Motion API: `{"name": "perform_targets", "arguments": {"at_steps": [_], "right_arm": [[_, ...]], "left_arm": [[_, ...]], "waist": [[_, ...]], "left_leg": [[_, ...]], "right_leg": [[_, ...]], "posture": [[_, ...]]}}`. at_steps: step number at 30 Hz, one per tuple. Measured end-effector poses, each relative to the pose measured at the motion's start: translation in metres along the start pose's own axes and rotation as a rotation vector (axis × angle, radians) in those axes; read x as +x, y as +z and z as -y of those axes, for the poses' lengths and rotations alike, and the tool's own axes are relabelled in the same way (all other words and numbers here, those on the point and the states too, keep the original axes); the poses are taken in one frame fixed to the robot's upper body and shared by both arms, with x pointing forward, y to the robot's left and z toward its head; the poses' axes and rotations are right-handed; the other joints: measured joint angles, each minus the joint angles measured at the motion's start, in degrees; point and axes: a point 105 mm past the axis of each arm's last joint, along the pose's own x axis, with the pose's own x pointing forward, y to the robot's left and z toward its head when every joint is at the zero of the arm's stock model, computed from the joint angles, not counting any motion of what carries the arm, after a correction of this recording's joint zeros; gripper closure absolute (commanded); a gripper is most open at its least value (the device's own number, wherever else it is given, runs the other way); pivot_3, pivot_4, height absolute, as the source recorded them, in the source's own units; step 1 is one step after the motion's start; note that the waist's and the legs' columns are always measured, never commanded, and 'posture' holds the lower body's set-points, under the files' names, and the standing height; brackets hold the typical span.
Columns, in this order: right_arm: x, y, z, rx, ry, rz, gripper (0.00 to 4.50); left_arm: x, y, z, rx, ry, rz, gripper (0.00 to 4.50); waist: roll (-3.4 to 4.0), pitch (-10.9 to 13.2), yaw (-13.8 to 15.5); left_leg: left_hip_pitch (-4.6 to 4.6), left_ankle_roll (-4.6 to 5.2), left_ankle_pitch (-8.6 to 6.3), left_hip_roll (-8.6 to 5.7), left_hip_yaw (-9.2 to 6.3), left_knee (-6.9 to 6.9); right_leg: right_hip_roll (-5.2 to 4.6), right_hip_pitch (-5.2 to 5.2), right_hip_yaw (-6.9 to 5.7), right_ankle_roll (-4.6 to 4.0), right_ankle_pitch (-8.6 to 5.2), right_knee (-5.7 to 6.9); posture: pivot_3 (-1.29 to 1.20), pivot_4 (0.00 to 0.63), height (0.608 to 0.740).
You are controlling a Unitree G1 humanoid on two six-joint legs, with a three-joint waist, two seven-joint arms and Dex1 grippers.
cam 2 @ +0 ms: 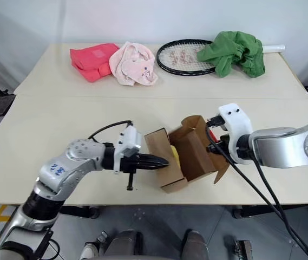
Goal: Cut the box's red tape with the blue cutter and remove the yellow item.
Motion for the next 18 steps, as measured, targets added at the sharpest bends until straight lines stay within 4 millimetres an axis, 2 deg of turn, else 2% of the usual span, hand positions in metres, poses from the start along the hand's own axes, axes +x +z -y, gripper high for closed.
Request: {"name": "perform_targets", "arguments": {"at_steps": [3, 7, 11, 18], "right_arm": [[-0.004, 0.002, 0.006, 0.012, -0.019, 0.006, 4.47], [-0.008, 0.006, 0.006, 0.006, -0.013, 0.024, 4.47], [-0.004, 0.004, 0.000, -0.012, -0.001, 0.032, 4.47], [0.003, -0.003, 0.001, 0.002, -0.040, 0.022, 4.47]], "left_arm": [[-0.020, -0.008, -0.010, -0.020, 0.067, -0.044, 4.50], [-0.036, -0.043, -0.016, -0.149, 0.134, -0.144, 4.50], [-0.034, -0.047, -0.016, -0.164, 0.145, -0.154, 4.50], [-0.026, -0.048, -0.018, -0.183, 0.165, -0.137, 4.50]], "waist": [[0.00, 0.0, 0.2], [0.00, 0.0, 0.1], [-0.02, 0.0, 0.2], [-0.02, 0.0, -0.1]], "left_leg": [[0.00, 0.00, 0.00, -0.01, 0.00, 0.01], [-0.04, 0.00, 0.00, 0.00, 0.00, -0.04], [-0.13, 0.00, 0.00, 0.00, 0.02, -0.04], [-0.12, 0.00, 0.00, 0.00, 0.03, -0.05]], "right_leg": [[-0.01, 0.03, 0.00, -0.01, 0.01, -0.03], [0.01, -0.05, 0.00, -0.01, 0.01, -0.04], [0.00, -0.12, -0.01, 0.00, 0.01, -0.08], [0.00, -0.12, -0.01, 0.00, 0.01, -0.06]], "posture": [[0.00, 0.150, 0.740], [0.00, 0.150, 0.740], [0.00, 0.150, 0.740], [0.00, 0.150, 0.740]]}}
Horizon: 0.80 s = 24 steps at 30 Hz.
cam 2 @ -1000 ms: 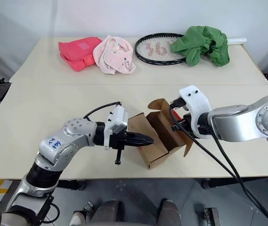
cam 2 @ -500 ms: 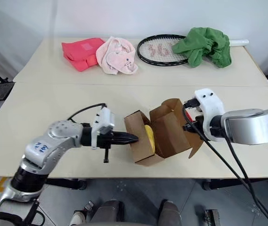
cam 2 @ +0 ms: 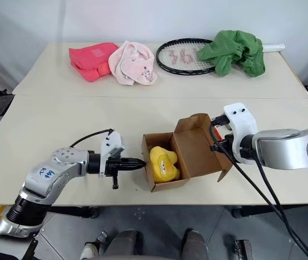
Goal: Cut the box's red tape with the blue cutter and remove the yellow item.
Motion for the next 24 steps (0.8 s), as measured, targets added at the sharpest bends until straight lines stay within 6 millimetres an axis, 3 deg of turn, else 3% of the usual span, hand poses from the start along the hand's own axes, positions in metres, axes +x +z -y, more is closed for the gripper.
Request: {"name": "perform_targets", "arguments": {"at_steps": [4, 10, 14, 17, 20, 24], "right_arm": [[0.006, -0.003, -0.004, 0.005, -0.007, -0.007, 4.47], [0.007, -0.004, -0.013, 0.003, 0.039, 0.011, 2.43], [-0.014, 0.015, -0.017, -0.050, 0.134, 0.147, 1.05], [-0.031, 0.009, -0.012, -0.094, 0.206, 0.226, 0.04], [-0.045, 0.005, -0.003, -0.094, 0.259, 0.341, 0.04], [-0.066, 0.011, 0.020, -0.107, 0.261, 0.565, 0.00]], "left_arm": [[0.001, -0.001, -0.003, 0.001, 0.027, -0.005, 4.50], [0.003, -0.005, -0.007, -0.017, 0.051, -0.009, 4.50], [0.003, -0.007, -0.006, -0.020, 0.048, -0.007, 4.50], [0.003, -0.008, -0.007, -0.018, 0.052, -0.002, 4.50], [-0.004, -0.007, -0.009, 0.002, 0.054, 0.001, 4.50], [-0.030, -0.003, -0.018, 0.064, 0.078, 0.024, 3.62]], "waist": [[0.00, 0.0, 0.0], [0.00, 0.0, 0.1], [0.00, 0.0, 0.2], [-0.02, 0.0, 0.8], [-0.02, 0.0, 1.4], [-0.02, 0.0, 1.2]], "left_leg": [[0.00, 0.00, 0.00, 0.00, 0.00, -0.01], [-0.01, 0.00, 0.00, 0.00, 0.01, 0.00], [0.00, 0.00, 0.00, 0.00, 0.01, -0.02], [0.00, 0.02, -0.01, 0.00, 0.03, -0.05], [0.05, 0.02, -0.03, 0.00, 0.08, 0.00], [0.14, 0.02, -0.03, 0.00, 0.14, 0.00]], "right_leg": [[0.00, -0.01, 0.00, 0.00, 0.00, 0.00], [0.00, -0.01, 0.00, 0.00, 0.00, 0.00], [0.00, 0.00, 0.00, 0.00, 0.00, -0.01], [0.00, 0.03, -0.01, 0.01, 0.01, -0.05], [0.00, 0.04, 0.02, 0.03, 0.02, 0.01], [0.00, 0.05, 0.08, 0.03, 0.02, 0.06]], "posture": [[0.00, 0.150, 0.740], [0.00, 0.150, 0.740], [0.00, 0.150, 0.740], [0.00, 0.150, 0.740], [0.00, 0.150, 0.740], [0.00, 0.150, 0.740]]}}
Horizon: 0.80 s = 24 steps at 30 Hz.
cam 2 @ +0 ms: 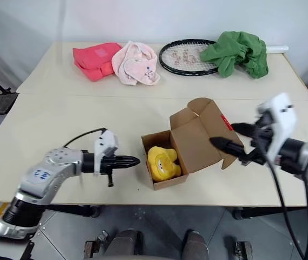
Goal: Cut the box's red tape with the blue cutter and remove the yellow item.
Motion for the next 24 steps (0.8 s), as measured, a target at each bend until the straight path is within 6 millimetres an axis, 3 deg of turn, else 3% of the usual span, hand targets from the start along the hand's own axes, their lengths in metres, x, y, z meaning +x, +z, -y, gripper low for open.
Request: {"name": "perform_targets", "arguments": {"at_steps": [5, 7, 12, 15, 17, 20, 24], "right_arm": [[-0.023, 0.024, 0.002, -0.097, 0.117, 0.286, 0.00], [-0.025, 0.025, -0.008, -0.148, 0.196, 0.327, 0.00], [-0.020, -0.006, -0.046, -0.275, 0.433, 0.265, 0.00], [-0.020, -0.032, -0.049, -0.324, 0.471, 0.239, 0.00], [-0.020, -0.041, -0.048, -0.350, 0.479, 0.226, 0.00], [-0.020, -0.042, -0.047, -0.375, 0.471, 0.241, 0.00], [-0.021, -0.040, -0.049, -0.394, 0.476, 0.249, 0.00]], "left_arm": [[-0.053, -0.008, -0.016, 0.055, 0.047, -0.054, 2.07], [-0.074, -0.009, -0.025, 0.068, 0.076, -0.041, 1.45], [-0.120, -0.032, -0.031, 0.016, 0.121, -0.054, 0.03], [-0.136, -0.043, -0.023, -0.015, 0.138, -0.062, 0.03], [-0.138, -0.038, -0.017, -0.036, 0.132, -0.031, 0.03], [-0.125, -0.014, -0.004, -0.006, 0.064, 0.029, 0.03], [-0.088, 0.046, 0.009, 0.136, -0.046, 0.122, 0.03]], "waist": [[0.00, 0.0, -0.6], [0.01, 0.0, -0.9], [0.00, 0.0, -1.2], [-0.03, 0.0, -1.2], [-0.03, 0.0, -1.2], [-0.04, 0.0, -1.2], [-0.04, 0.0, -0.8]], "left_leg": [[0.07, -0.01, 0.00, 0.01, 0.04, -0.09], [0.07, -0.01, 0.00, 0.01, 0.04, -0.08], [0.10, -0.03, -0.02, 0.02, 0.05, -0.11], [0.09, -0.02, -0.04, 0.02, 0.07, -0.08], [0.12, -0.02, -0.04, 0.03, 0.06, -0.05], [0.18, -0.02, -0.04, 0.04, 0.03, -0.01], [0.20, -0.04, -0.04, 0.02, -0.02, 0.04]], "right_leg": [[0.01, 0.00, 0.01, 0.00, 0.00, -0.01], [0.01, 0.00, 0.01, 0.00, 0.00, 0.00], [0.00, 0.01, -0.01, 0.00, 0.00, 0.00], [0.00, 0.03, -0.01, 0.01, 0.00, 0.00], [0.00, 0.03, -0.01, 0.01, 0.00, 0.06], [-0.01, 0.10, -0.01, 0.01, 0.00, 0.08], [-0.01, 0.18, -0.01, 0.02, 0.01, 0.12]], "posture": [[0.00, 0.150, 0.740], [0.00, 0.150, 0.740], [0.00, 0.150, 0.740], [0.00, 0.150, 0.740], [0.00, 0.150, 0.740], [0.00, 0.150, 0.740], [0.00, 0.150, 0.740]]}}
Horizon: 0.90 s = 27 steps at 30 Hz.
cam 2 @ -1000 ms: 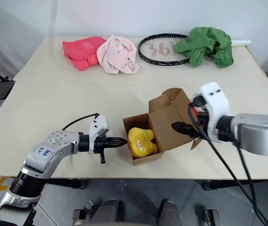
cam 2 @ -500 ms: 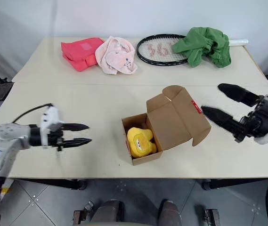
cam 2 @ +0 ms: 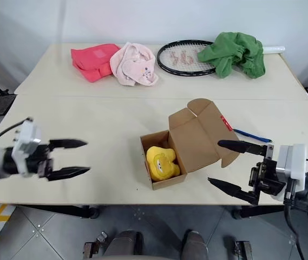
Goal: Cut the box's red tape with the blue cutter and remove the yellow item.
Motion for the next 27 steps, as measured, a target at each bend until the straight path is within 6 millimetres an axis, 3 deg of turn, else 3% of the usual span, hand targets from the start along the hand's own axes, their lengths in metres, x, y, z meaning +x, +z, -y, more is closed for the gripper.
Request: {"name": "perform_targets", "arguments": {"at_steps": [3, 5, 11, 13, 17, 20, 23, 27], "right_arm": [[0.002, 0.004, -0.002, 0.007, 0.017, 0.001, 0.00], [0.006, 0.010, -0.006, 0.001, 0.038, 0.010, 0.00], [0.012, 0.016, -0.013, -0.004, 0.056, 0.014, 0.00], [0.005, 0.014, -0.013, 0.003, 0.043, -0.020, 0.00], [-0.010, 0.009, -0.016, 0.029, 0.003, -0.092, 0.00], [-0.013, 0.009, -0.023, 0.062, 0.003, -0.124, 0.00], [-0.011, 0.012, -0.028, 0.070, 0.012, -0.128, 0.00], [-0.014, 0.008, -0.032, 0.104, 0.007, -0.151, 0.00]], "left_arm": [[0.032, 0.025, 0.005, 0.035, -0.103, -0.020, 0.03], [0.059, 0.030, 0.010, 0.042, -0.203, -0.126, 0.03], [0.122, 0.015, 0.011, 0.046, -0.279, -0.303, 0.03], [0.136, 0.008, 0.014, 0.058, -0.307, -0.337, 0.03], [0.147, -0.010, 0.007, 0.059, -0.290, -0.396, 0.03], [0.154, -0.014, 0.004, 0.141, -0.304, -0.423, 0.03], [0.159, -0.021, -0.001, 0.171, -0.296, -0.444, 0.62], [0.165, -0.024, -0.005, 0.201, -0.292, -0.439, 1.76]], "waist": [[0.00, 0.0, -0.2], [0.00, 0.0, -0.2], [0.00, 0.0, -0.2], [0.00, 0.0, -0.1], [-0.01, 0.0, 0.1], [-0.01, 0.0, 0.5], [0.01, 0.0, 0.8], [0.01, 0.0, 1.1]], "left_leg": [[0.06, -0.02, 0.00, 0.00, 0.00, -0.01], [0.11, -0.02, 0.01, 0.00, 0.03, -0.02], [0.06, -0.02, 0.00, -0.01, 0.06, -0.03], [0.02, -0.02, 0.00, -0.02, 0.07, -0.03], [0.01, -0.02, 0.00, -0.01, 0.07, 0.00], [0.05, -0.01, 0.00, -0.01, 0.06, 0.02], [0.11, -0.01, 0.00, -0.01, 0.07, 0.02], [0.09, 0.00, 0.00, -0.01, 0.07, 0.07]], "right_leg": [[0.02, 0.01, 0.00, 0.00, 0.00, 0.06], [0.02, 0.04, 0.01, 0.00, 0.00, 0.07], [0.04, 0.01, 0.02, 0.00, 0.00, -0.03], [0.03, 0.00, 0.01, 0.00, 0.00, -0.08], [0.03, 0.00, 0.01, 0.00, 0.00, -0.09], [0.03, 0.04, 0.01, 0.00, 0.00, -0.09], [0.03, 0.07, 0.03, 0.00, 0.00, -0.04], [0.02, 0.09, 0.03, 0.00, 0.00, -0.05]], "posture": [[0.00, 0.150, 0.740], [0.00, 0.150, 0.740], [0.00, 0.150, 0.740], [0.00, 0.150, 0.740], [0.00, 0.150, 0.740], [0.00, 0.150, 0.740], [0.00, 0.150, 0.740], [0.00, 0.150, 0.740]]}}
